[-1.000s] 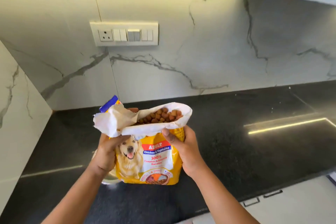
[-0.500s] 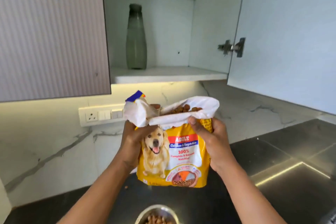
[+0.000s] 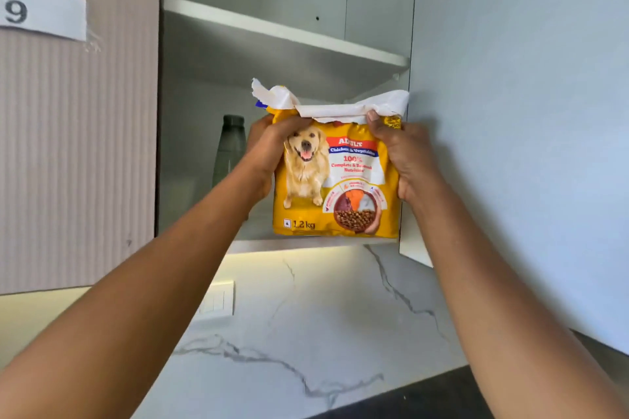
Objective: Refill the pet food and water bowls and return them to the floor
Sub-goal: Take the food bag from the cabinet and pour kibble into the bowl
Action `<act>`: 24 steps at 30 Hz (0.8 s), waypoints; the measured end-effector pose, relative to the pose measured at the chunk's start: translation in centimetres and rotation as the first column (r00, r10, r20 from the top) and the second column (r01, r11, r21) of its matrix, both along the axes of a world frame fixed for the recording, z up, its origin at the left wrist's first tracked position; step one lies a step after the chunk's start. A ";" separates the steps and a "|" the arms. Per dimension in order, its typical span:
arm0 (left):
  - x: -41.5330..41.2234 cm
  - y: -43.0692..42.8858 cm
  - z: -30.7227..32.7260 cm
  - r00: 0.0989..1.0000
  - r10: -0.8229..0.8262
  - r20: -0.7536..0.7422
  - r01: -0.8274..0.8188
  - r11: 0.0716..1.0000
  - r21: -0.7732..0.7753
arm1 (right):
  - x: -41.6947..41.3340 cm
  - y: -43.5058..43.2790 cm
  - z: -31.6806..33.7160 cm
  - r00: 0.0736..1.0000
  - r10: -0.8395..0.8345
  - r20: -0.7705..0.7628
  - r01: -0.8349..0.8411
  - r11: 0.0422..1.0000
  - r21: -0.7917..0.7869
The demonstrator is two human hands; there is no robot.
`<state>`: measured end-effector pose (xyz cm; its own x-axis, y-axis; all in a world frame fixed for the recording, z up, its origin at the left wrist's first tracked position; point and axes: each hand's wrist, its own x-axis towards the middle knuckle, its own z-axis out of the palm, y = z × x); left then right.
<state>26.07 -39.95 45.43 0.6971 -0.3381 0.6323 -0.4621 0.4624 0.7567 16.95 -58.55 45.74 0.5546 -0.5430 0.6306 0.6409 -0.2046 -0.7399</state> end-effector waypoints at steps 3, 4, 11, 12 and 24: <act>2.4 -1.8 0.7 0.978 0.209 0.026 -0.210 0.970 0.124 | 3.3 -1.8 1.1 0.999 -0.047 0.008 0.047 0.999 -0.002; 3.2 -2.4 0.4 0.959 0.283 0.037 -0.285 0.944 0.167 | 4.5 -2.3 1.1 0.997 -0.077 0.014 0.077 0.997 -0.006; 7.5 -6.2 -5.8 0.872 0.475 0.115 -0.470 0.752 0.463 | 13.3 -4.4 -1.6 0.921 -0.391 0.009 0.389 0.914 -0.112; 8.1 -6.8 -6.2 0.868 0.479 0.133 -0.478 0.731 0.487 | 14.5 -4.7 -2.0 0.910 -0.415 0.010 0.413 0.903 -0.120; 11.4 -11.4 -4.7 0.877 0.430 0.214 -0.444 0.558 0.701 | 20.5 -8.7 -1.7 0.839 -0.500 -0.217 0.417 0.845 -0.336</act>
<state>37.42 -51.31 40.76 0.8767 -0.3381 0.3423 -0.4733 -0.4781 0.7399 37.48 -67.24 44.06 0.4602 -0.6150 0.6403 0.1925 -0.6349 -0.7482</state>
